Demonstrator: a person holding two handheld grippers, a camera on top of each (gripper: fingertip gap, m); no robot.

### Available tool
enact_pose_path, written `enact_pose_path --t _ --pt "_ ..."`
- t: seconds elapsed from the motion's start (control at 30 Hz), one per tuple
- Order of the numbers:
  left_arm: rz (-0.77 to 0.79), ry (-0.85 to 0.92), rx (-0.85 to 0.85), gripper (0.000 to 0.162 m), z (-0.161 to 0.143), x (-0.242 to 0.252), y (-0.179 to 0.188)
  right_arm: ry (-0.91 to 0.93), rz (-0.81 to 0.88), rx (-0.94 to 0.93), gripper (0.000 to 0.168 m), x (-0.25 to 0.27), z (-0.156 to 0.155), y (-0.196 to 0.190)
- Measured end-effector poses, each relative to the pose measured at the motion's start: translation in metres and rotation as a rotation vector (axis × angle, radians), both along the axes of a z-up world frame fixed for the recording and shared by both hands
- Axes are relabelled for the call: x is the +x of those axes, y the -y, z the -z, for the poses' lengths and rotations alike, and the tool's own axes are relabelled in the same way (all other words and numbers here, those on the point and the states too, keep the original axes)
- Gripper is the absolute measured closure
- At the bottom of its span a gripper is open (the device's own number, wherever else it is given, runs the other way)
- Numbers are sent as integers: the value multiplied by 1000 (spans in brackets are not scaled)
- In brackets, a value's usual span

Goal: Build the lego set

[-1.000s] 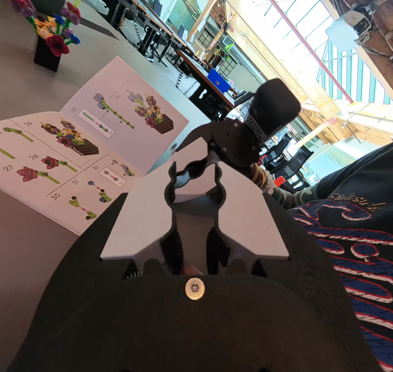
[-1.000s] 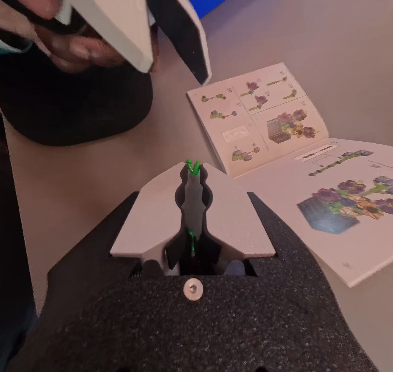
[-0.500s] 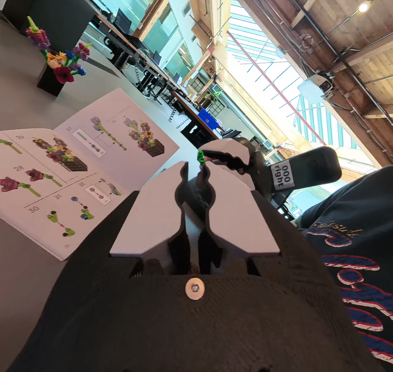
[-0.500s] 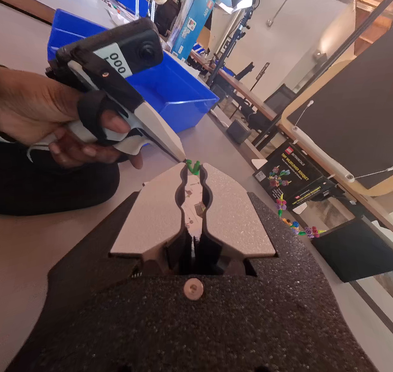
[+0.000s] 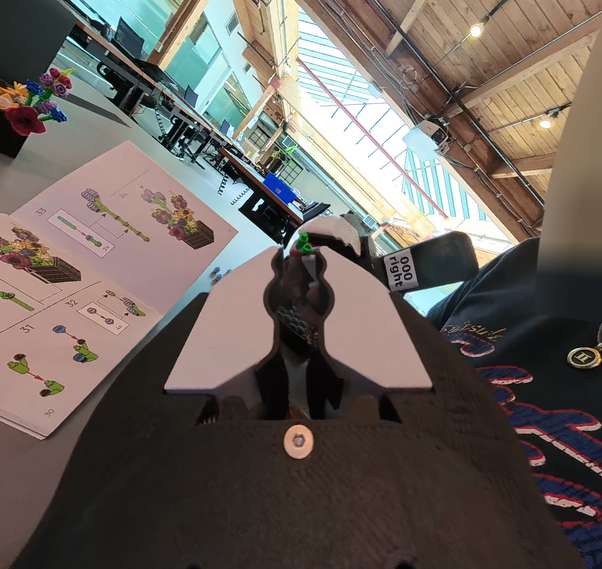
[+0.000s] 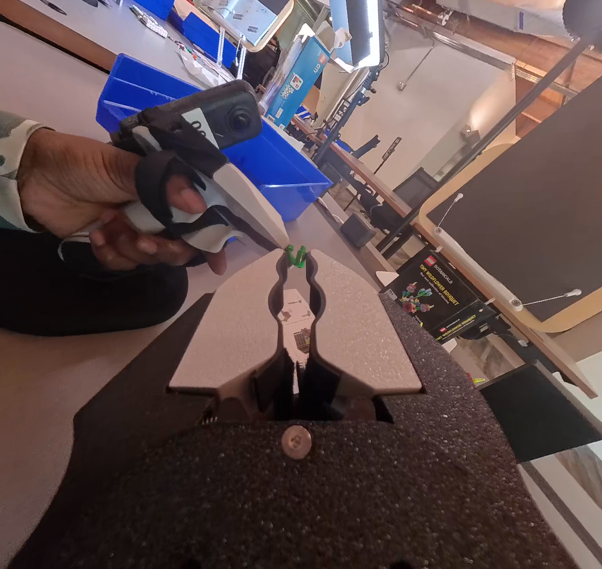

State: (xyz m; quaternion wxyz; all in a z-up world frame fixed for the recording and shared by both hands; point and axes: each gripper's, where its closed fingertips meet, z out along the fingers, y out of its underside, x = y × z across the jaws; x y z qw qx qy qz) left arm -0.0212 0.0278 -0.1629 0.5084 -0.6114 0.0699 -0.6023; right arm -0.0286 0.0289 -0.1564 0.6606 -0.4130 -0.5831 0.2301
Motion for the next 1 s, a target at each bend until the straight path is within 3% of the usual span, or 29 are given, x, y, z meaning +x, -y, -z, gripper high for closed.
enact_pose_path --t 0.07,0.23,0.3,0.4,0.5,0.67,0.8,0.9,1.0 --pt "15 11 14 156 -2 0 2 15 1 13 158 -1 2 1" --pt "40 7 49 157 -4 2 8 4 -72 7 158 3 1 8" --pt "87 6 67 157 -5 4 14 6 -226 -192 159 9 2 14" --pt "170 -20 103 157 -5 11 24 -15 -453 -660 159 21 -1 15" --pt "221 -39 107 157 -3 17 29 3 -592 -890 157 27 -3 19" --pt "262 -92 104 157 1 24 33 146 -639 -954 158 20 11 32" --pt "251 -95 103 157 2 23 32 118 -620 -919 163 20 9 31" --pt "209 -90 94 155 1 21 27 9 -574 -950 163 18 5 24" --pt "160 -60 86 149 -1 15 22 -258 -573 -1097 163 18 -14 11"
